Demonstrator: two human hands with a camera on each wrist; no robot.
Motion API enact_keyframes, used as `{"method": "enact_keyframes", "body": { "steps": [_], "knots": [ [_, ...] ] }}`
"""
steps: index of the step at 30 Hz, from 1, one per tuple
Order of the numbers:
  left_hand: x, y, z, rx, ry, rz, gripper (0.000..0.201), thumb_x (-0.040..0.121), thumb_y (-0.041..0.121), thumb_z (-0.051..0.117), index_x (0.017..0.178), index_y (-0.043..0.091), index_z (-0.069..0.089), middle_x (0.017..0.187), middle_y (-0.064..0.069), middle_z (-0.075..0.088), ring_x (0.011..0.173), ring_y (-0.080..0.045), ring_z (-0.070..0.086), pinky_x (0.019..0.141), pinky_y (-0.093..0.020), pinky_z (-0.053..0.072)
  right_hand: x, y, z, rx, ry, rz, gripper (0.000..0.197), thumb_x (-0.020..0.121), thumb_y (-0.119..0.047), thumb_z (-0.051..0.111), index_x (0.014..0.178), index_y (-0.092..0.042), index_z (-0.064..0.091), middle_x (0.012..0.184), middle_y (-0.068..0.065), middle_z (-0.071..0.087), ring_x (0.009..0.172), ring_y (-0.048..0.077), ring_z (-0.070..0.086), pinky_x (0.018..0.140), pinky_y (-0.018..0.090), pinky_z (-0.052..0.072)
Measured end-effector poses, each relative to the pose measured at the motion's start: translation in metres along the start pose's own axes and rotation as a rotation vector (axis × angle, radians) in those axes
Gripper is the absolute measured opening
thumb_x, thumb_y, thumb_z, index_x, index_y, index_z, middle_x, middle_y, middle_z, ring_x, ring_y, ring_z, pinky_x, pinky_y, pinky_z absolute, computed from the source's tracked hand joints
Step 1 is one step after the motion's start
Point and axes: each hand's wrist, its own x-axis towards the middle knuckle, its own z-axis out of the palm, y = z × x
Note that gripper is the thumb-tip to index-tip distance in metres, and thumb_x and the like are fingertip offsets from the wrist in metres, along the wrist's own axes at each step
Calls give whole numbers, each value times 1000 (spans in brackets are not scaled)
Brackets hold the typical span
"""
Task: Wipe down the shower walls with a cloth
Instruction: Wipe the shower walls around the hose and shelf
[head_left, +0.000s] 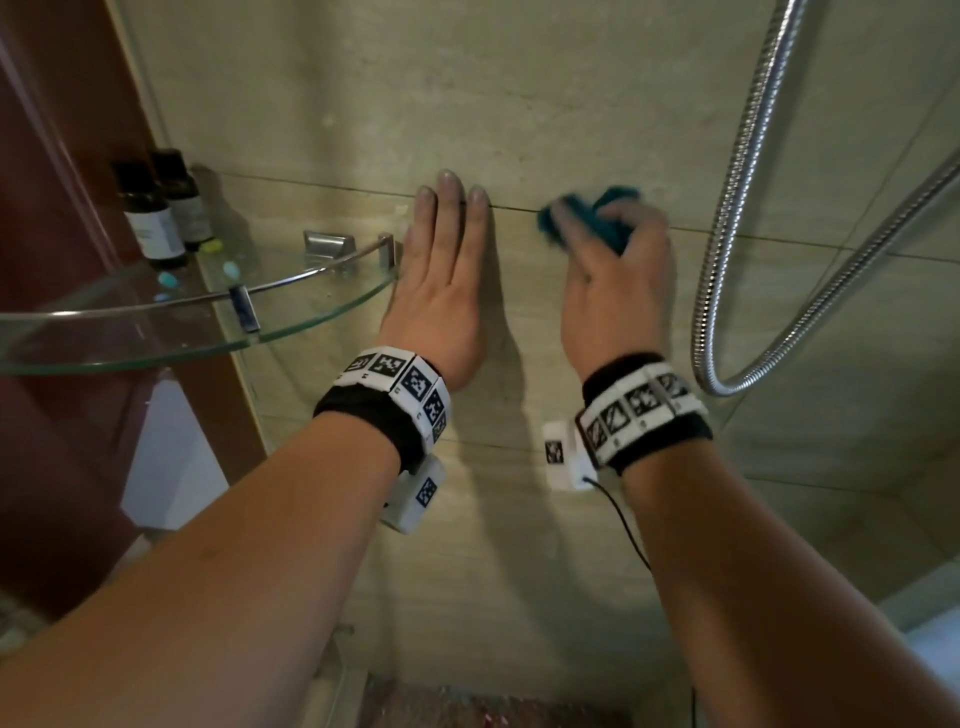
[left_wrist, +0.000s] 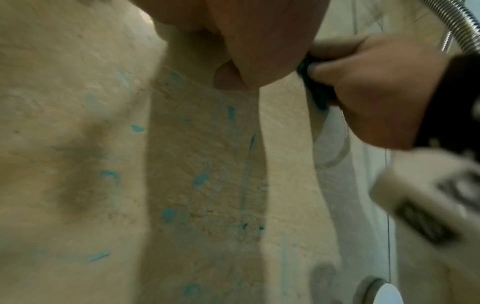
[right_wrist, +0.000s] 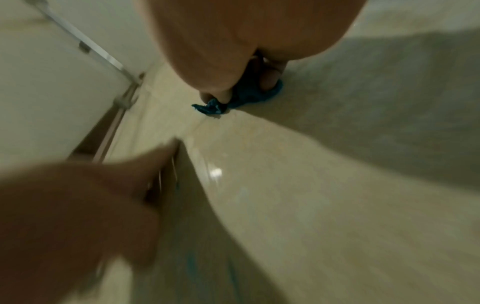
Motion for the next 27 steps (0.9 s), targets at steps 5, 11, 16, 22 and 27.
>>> {"method": "enact_keyframes", "body": {
  "steps": [5,11,16,22,27],
  "knots": [
    [0,-1,1,-12,3,9,108,76,-12,41,165,14,-14,170,-10,-26,150,-20,-36,125,-37,-19,-5,-7,7,-84,19,-63,44,101,-18,60,139,-40,59,135,10,48,112,32,51,98,43,48],
    [0,-2,0,-2,-42,-1,112,76,-15,43,162,17,-22,167,-6,-35,148,-20,-40,126,-40,-16,-108,30,22,-141,-503,-236,40,97,-25,48,133,-32,63,134,0,45,115,18,40,100,42,49],
    [0,0,-3,-7,-49,-7,106,77,-10,34,162,17,-22,166,-5,-37,148,-21,-41,126,-40,-17,-73,26,9,-90,-361,-182,61,87,3,69,134,-36,63,131,8,44,108,37,50,92,49,53],
    [1,-3,3,-13,-2,0,115,71,-17,41,164,18,-18,170,-6,-29,150,-20,-38,123,-34,-22,17,-1,-10,67,99,48,38,102,-13,56,137,-24,65,134,19,49,117,20,44,105,12,28],
    [1,-5,7,-11,28,19,111,75,-13,45,165,16,-14,171,-9,-26,150,-20,-37,126,-37,-17,-16,-22,18,-119,-140,-119,59,94,-8,53,150,-28,50,138,17,47,120,34,47,104,43,43]
  ]
}}
